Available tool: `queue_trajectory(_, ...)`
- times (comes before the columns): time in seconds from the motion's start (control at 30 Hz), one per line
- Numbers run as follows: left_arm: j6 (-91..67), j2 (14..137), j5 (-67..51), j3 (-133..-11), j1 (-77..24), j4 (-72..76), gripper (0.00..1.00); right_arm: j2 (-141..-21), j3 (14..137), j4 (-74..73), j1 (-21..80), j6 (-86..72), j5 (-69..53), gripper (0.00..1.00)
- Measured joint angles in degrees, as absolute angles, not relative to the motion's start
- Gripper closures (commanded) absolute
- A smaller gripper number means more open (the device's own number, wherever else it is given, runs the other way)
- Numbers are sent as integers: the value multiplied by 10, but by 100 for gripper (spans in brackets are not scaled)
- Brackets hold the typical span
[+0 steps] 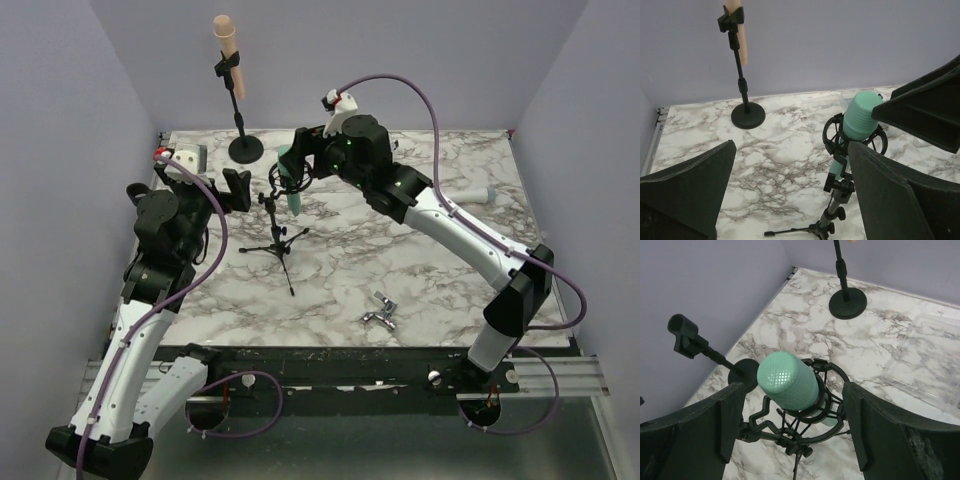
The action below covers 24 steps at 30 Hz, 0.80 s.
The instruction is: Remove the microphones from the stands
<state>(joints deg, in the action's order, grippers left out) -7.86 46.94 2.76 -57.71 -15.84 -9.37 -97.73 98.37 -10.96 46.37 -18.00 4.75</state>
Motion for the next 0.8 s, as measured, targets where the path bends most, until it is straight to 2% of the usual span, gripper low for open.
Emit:
queue_trajectory(0.2, -75, 462, 28, -577, -158, -74, 2, -1024, 1031, -125, 485, -163, 69, 20)
queue_trajectory(0.67, -80, 468, 20, -577, -158, -74, 1, -1058, 1041, -135, 520, -130, 163, 37)
queue_trajectory(0.8, -80, 469, 19, -577, -158, -74, 2, -1060, 1041, -135, 523, -121, 179, 50)
